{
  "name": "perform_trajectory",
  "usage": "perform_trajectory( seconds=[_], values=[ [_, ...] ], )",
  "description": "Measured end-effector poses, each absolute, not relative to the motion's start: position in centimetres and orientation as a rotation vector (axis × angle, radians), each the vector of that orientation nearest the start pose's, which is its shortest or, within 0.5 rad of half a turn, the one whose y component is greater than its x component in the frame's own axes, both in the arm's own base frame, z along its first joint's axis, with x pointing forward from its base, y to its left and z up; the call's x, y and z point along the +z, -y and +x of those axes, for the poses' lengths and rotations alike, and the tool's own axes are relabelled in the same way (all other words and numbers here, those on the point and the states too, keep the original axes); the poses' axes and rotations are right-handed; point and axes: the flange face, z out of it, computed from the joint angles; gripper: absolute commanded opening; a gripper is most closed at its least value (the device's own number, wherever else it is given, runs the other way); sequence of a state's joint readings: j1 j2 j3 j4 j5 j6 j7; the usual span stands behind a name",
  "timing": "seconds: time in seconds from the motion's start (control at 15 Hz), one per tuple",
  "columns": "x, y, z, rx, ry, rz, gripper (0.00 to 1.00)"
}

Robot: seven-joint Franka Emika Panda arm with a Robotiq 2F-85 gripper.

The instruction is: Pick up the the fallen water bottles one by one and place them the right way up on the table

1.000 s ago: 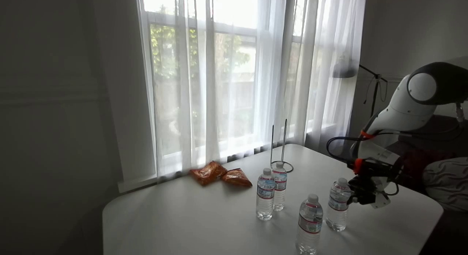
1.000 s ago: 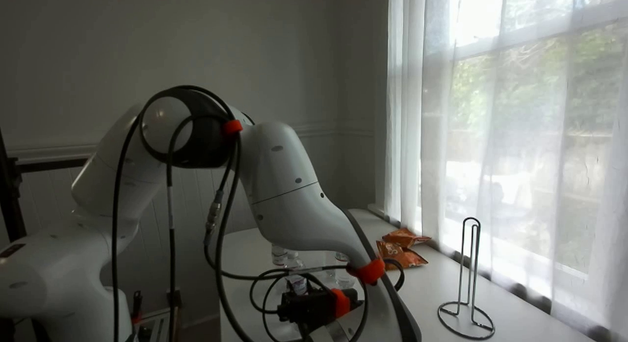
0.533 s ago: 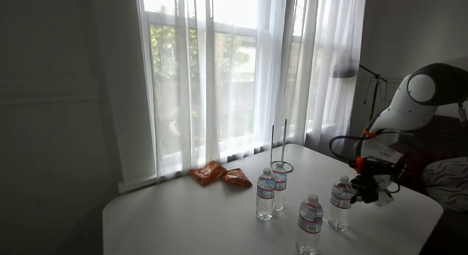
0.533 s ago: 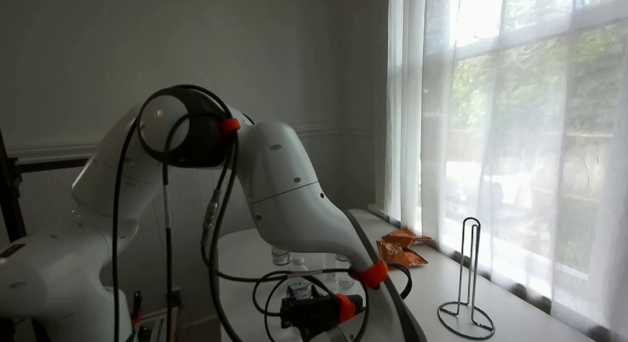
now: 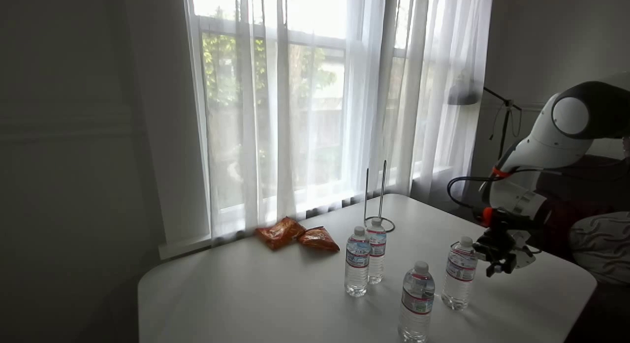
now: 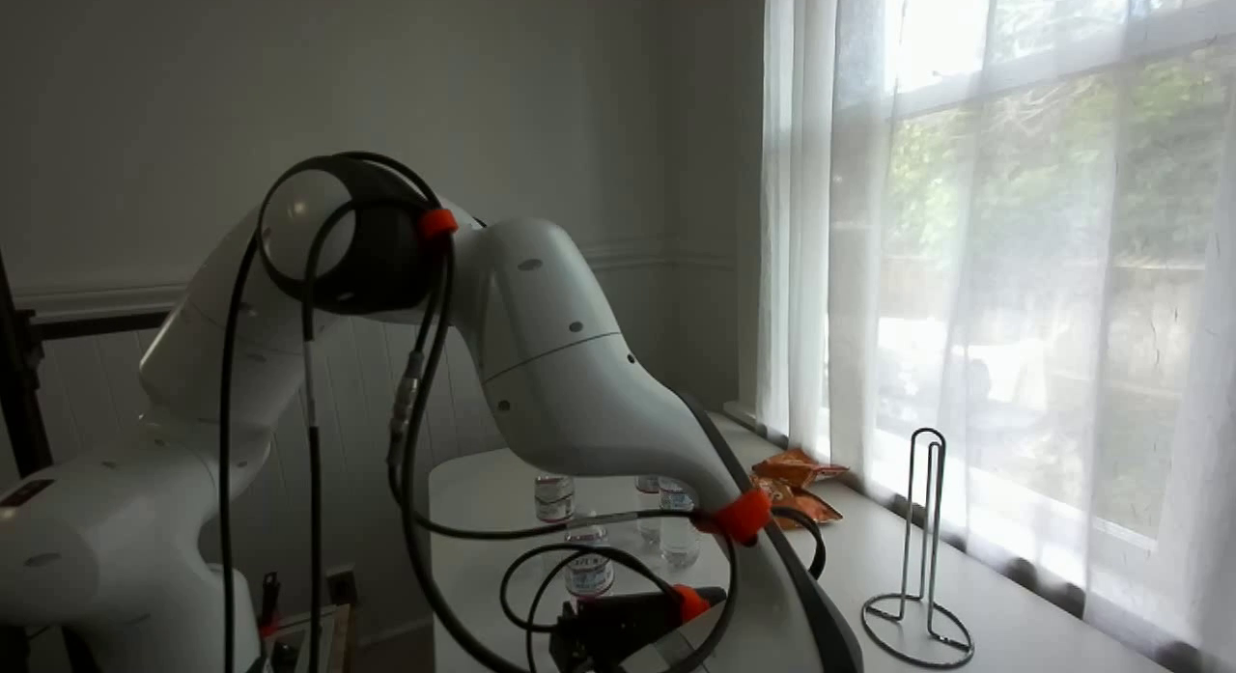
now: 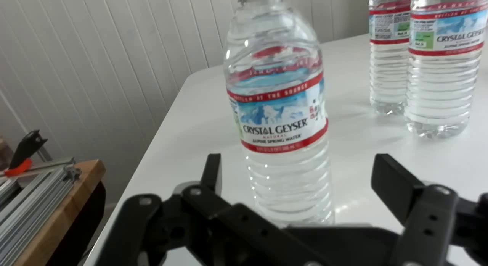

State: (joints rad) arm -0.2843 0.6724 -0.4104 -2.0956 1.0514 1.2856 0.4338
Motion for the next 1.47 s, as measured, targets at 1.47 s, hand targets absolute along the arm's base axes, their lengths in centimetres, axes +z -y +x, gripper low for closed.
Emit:
perform_trajectory(
  seconds=[1.47],
  values=[
    [46.0, 11.6, 44.5, 0.676, -1.474, -2.515, 1.0]
  ],
)
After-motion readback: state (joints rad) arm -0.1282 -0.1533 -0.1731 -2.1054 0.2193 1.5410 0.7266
